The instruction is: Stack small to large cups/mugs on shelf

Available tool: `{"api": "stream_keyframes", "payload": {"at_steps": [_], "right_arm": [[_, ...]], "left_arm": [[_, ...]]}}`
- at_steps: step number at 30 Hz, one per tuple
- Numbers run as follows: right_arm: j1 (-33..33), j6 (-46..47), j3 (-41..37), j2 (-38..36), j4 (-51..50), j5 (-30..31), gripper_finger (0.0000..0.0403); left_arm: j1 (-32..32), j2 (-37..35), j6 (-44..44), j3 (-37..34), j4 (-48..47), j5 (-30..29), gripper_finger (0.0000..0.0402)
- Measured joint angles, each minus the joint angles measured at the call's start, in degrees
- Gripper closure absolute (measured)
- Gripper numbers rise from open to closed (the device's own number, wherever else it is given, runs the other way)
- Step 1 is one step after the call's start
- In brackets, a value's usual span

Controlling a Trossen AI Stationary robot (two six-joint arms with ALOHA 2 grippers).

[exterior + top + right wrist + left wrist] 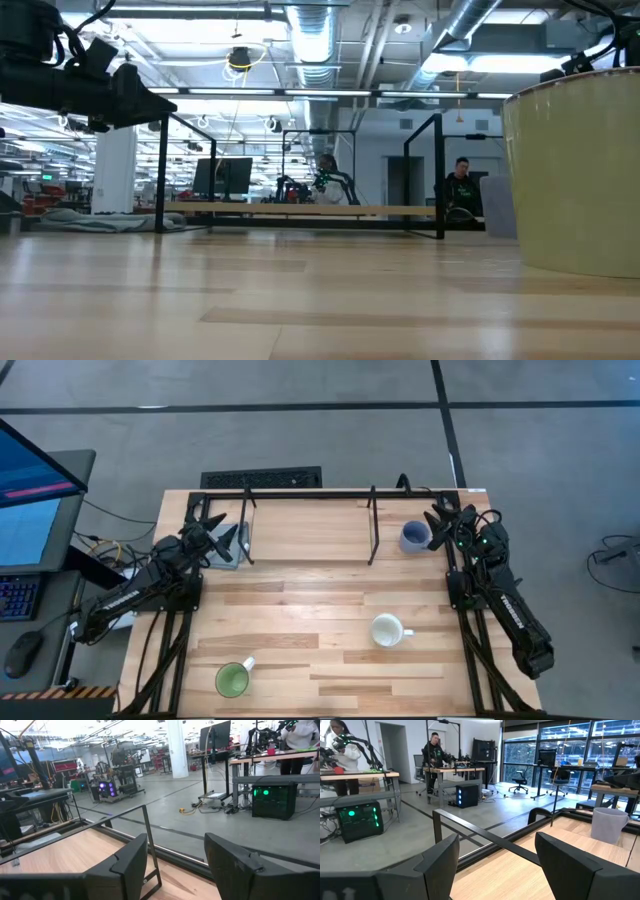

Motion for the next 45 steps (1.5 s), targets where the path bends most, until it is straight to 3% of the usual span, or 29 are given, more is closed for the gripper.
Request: {"api": "stream_keyframes", "payload": {"at_steps": [26, 33, 45], "right_arm": [[0.00, 0.00, 0.00, 0.00, 0.00, 0.01, 0.0182], [0.01, 0.00, 0.02, 0.01, 0.00, 0.00, 0.0182], [0.02, 4.90, 0.24, 0.01, 0.75, -0.37, 0.0182]], "left_arm": [[0.02, 0.02, 0.04, 0.00, 0.00, -0.02, 0.0150], [0.02, 0.02, 11.79, 0.00, 0.09, -0.35, 0.0150], [0.04, 0.01, 8.83, 0.00, 0.07, -0.15, 0.0150]]}}
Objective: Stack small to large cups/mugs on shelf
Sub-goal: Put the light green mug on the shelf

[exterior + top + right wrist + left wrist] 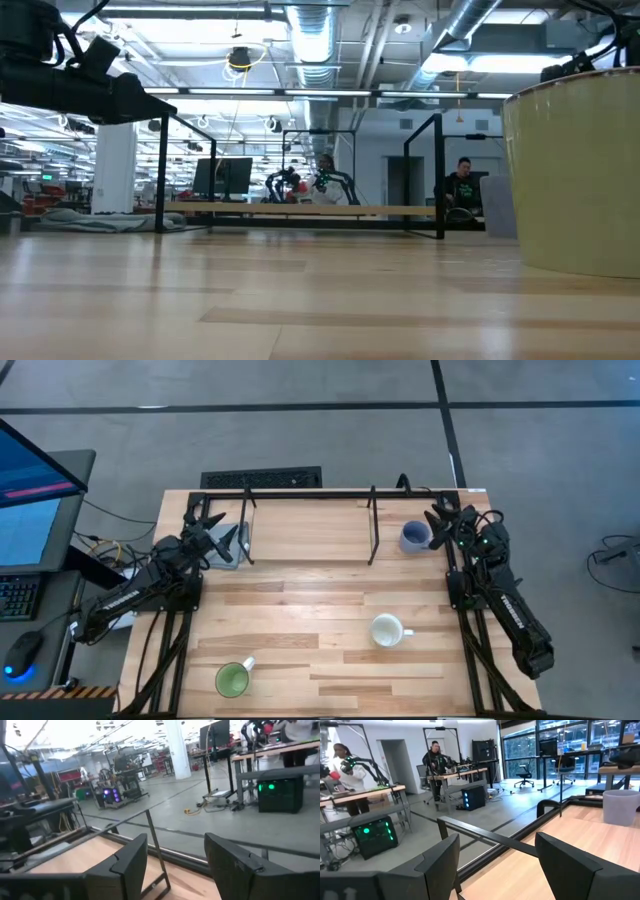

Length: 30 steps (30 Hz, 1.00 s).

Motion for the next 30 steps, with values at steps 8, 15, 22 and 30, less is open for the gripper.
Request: {"api": "stream_keyframes", "payload": {"at_steps": [8, 15, 22, 30], "right_arm": [[4.91, -1.76, 7.30, 0.02, -0.37, -2.77, 0.0182], [11.58, -7.12, 20.60, 0.68, -6.92, -1.77, 0.0182], [15.17, -12.12, 37.34, 7.77, -28.75, 6.00, 0.0182], [15.51, -13.84, 47.82, 21.16, -46.03, 6.86, 0.0182]], "left_arm": [[0.00, 0.00, -0.20, 0.00, 0.00, 0.02, 0.0150], [0.00, -0.01, -3.38, 0.00, -0.02, 0.06, 0.0150], [0.00, -0.02, -4.22, 0.00, -0.04, 0.22, 0.0150], [0.00, -0.02, -4.33, 0.00, -0.04, 0.20, 0.0150]]}}
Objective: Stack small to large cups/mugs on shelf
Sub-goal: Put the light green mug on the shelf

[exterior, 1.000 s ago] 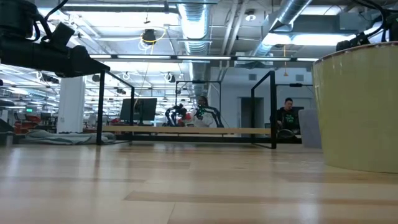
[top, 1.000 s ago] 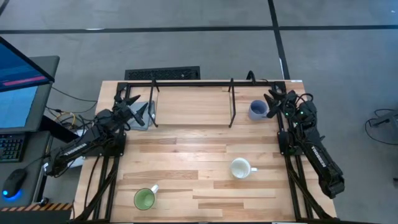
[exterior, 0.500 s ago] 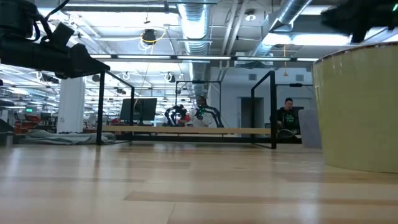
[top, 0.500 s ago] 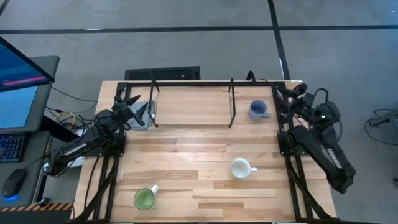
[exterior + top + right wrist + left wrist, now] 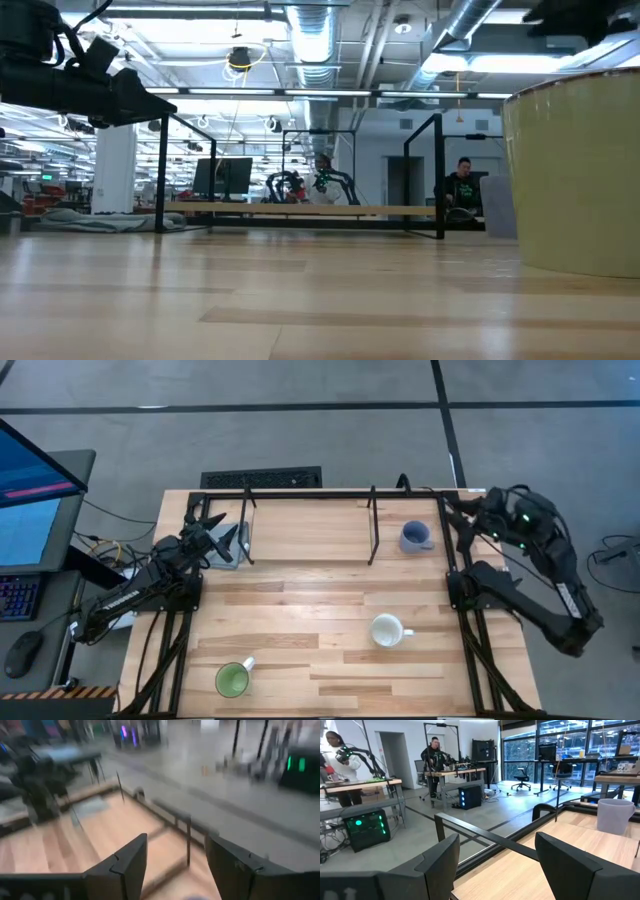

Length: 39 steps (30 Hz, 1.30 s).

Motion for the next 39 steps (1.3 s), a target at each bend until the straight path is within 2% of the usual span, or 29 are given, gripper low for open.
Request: {"api": "stream_keyframes", "payload": {"at_steps": [3, 7, 11, 15, 23, 30, 34, 39], "right_arm": [[0.33, 2.08, 2.61, 5.23, -7.05, 1.60, 0.0182], [2.47, 7.59, 5.07, 11.43, -15.60, 0.84, 0.0182], [6.89, 14.06, 6.90, 15.59, -22.30, 1.31, 0.0182], [13.11, 18.96, 7.75, 17.01, -23.45, 3.97, 0.0182], [31.40, 31.73, 8.32, 20.27, -24.08, 17.00, 0.0182], [50.17, 44.33, 8.34, 27.85, -26.44, 26.78, 0.0182], [59.49, 53.93, 8.34, 32.03, -27.23, 29.60, 0.0182], [70.49, 63.75, 8.34, 36.73, -26.94, 30.10, 0.0182]], "left_arm": [[0.00, 0.00, 0.00, 0.00, 0.00, 0.00, 0.0150], [0.00, 0.00, 0.00, 0.00, 0.00, 0.00, 0.0150], [0.00, 0.01, 0.01, 0.01, 0.00, 0.00, 0.0150], [0.00, 0.00, 0.00, 0.02, 0.00, -0.01, 0.0150], [0.00, 0.02, 0.01, 0.00, 0.00, -0.03, 0.0150], [0.01, 0.02, 0.00, 0.00, -0.01, -0.05, 0.0150], [0.02, 0.02, 0.02, 0.00, 0.00, -0.05, 0.0150], [0.00, 0.02, 0.02, 0.00, -0.01, -0.05, 0.0150]]}}
